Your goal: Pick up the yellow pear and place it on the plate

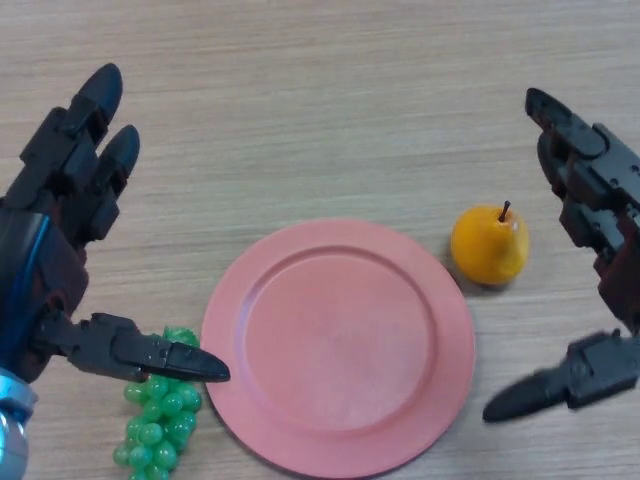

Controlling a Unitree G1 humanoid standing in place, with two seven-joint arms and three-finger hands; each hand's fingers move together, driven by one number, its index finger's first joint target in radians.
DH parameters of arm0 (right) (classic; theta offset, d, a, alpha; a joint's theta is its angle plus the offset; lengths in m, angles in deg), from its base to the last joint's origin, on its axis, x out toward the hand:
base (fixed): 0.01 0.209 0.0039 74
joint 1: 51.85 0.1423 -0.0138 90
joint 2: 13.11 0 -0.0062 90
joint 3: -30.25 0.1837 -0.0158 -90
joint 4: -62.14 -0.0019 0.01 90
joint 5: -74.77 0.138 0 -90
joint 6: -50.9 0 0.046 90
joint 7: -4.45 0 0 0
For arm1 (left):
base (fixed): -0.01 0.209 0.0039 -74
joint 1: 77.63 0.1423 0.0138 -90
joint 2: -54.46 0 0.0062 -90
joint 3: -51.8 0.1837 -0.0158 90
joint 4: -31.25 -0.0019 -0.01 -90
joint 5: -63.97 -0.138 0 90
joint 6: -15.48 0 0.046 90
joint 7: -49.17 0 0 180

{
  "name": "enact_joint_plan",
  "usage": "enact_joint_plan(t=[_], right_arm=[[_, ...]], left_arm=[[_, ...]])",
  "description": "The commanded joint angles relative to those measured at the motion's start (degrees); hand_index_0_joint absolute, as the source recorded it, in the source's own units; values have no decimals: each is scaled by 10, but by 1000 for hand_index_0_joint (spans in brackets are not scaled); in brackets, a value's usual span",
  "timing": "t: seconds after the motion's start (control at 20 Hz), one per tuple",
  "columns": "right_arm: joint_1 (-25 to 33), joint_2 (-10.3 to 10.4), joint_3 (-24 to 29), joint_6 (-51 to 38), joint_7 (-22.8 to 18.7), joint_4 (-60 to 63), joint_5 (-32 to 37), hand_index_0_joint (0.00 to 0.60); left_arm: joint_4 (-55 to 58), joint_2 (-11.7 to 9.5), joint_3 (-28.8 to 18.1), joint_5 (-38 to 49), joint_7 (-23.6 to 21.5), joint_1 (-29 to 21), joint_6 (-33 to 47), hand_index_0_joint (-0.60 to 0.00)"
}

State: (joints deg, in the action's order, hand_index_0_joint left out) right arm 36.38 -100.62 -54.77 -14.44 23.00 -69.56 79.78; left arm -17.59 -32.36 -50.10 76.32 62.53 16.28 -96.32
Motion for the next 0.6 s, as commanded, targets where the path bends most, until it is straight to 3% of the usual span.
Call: enact_joint_plan(t=[0.05,0.35,0.6], right_arm=[[55,-28,43,-78,-28,13,11,0],[146,-50,26,-166,-37,223,9,0],[221,-48,4,-267,-47,413,-25,0]], left_arm=[[38,-17,-32,22,-10,-4,52,0],[36,-9,-6,10,-10,3,61,0],[52,-13,13,-13,13,3,62,0]])
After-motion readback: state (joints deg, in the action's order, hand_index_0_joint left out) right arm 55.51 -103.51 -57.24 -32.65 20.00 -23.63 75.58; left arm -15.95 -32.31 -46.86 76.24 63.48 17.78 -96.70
